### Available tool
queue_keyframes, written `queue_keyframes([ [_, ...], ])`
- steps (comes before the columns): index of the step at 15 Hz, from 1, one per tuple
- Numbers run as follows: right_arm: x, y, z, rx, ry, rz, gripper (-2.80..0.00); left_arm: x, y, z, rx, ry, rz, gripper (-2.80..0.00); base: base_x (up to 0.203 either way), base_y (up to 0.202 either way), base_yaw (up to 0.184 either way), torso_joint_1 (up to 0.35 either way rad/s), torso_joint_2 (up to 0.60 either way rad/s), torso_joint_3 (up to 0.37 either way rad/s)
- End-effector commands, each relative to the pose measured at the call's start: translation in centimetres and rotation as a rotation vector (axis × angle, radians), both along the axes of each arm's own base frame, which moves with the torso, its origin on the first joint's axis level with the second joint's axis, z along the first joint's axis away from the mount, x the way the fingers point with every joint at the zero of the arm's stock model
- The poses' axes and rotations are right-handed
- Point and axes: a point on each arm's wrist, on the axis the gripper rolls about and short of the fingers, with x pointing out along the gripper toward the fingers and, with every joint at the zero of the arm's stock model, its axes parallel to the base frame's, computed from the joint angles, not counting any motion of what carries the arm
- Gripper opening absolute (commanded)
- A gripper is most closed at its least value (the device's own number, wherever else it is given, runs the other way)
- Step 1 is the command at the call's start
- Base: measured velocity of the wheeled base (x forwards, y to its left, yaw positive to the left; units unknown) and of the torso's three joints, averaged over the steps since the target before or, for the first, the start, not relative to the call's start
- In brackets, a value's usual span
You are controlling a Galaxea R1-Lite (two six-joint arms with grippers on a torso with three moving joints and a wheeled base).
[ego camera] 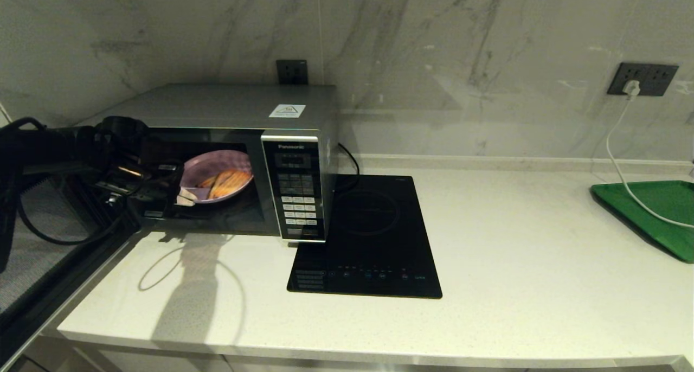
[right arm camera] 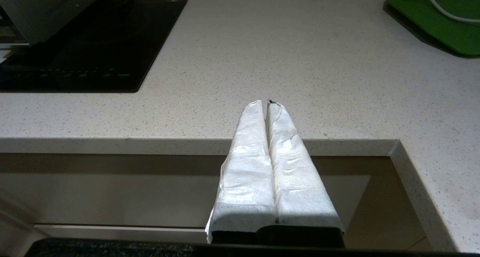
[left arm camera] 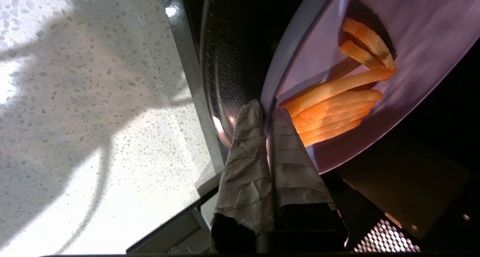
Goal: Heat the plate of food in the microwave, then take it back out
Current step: Put the plate in the microwave oven
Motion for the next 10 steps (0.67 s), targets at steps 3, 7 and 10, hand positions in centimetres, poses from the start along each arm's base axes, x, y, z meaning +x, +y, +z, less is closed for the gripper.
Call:
queue_keyframes([
  [3, 0.0, 0.0, 0.0, 0.000, 0.000, 0.000, -2.80, 0.4, 0.2, -1.1, -0.011, 0.028, 0.008, -2.80, 0.000, 0.000, 0.000, 0.000, 0.00, 0.000],
  [7, 0.0, 0.0, 0.0, 0.000, 0.000, 0.000, -2.80, 0.6, 0.3, -1.7, -0.011, 0.041, 0.006, -2.80, 0.000, 0.000, 0.000, 0.000, 0.00, 0.000],
  [10, 0.0, 0.0, 0.0, 0.000, 0.000, 0.000, -2.80, 0.6, 0.2, -1.8, -0.010, 0.041, 0.003, 0.00, 0.000, 0.000, 0.000, 0.000, 0.00, 0.000],
])
